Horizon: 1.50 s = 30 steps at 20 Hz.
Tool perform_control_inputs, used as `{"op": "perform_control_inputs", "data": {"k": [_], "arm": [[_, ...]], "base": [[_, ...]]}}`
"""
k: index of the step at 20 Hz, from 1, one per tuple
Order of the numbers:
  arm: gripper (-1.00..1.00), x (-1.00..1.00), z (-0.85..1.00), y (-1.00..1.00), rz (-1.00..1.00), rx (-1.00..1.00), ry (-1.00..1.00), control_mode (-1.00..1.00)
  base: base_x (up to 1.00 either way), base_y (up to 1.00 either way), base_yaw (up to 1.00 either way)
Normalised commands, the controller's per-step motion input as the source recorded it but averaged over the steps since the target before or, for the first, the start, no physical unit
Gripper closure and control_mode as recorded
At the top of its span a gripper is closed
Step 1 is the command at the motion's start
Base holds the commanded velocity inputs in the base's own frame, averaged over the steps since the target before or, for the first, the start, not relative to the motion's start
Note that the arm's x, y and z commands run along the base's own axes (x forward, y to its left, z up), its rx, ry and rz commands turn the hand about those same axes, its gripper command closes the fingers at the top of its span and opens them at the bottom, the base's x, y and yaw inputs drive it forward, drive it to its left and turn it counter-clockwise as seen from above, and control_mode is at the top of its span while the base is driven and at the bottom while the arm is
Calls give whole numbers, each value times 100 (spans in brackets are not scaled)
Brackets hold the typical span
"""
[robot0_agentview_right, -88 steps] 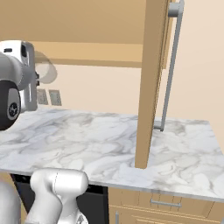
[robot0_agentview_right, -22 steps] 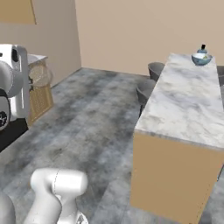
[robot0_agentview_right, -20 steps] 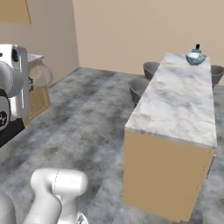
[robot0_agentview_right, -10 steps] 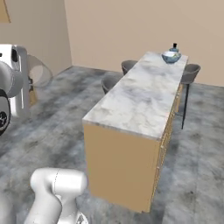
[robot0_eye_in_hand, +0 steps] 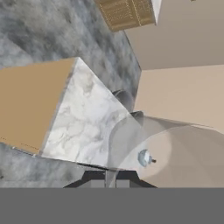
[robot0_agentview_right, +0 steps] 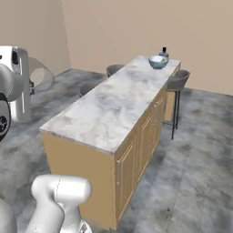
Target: There is a bowl on the dining counter. Grab a lemon wedge from the fridge and place it in the bowl. Then get the liquor bottle and glass cup from the cabinet and place them next to the bowl.
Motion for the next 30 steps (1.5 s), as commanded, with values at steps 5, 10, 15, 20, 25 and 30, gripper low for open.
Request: {"op": "perform_control_inputs", "data": {"k": [5, 10, 15, 20, 25, 30], "arm": [[100, 0, 0, 0, 0, 0, 0, 100], [100, 0, 0, 0, 0, 0, 0, 100], [100, 0, 0, 0, 0, 0, 0, 100], [100, 0, 0, 0, 0, 0, 0, 100], [100, 0, 0, 0, 0, 0, 0, 100], [100, 0, 0, 0, 0, 0, 0, 100]], "base": [[56, -100, 18], [56, -100, 19], [72, -96, 22], [91, -81, 26], [90, -68, 36], [89, -66, 38]]}}
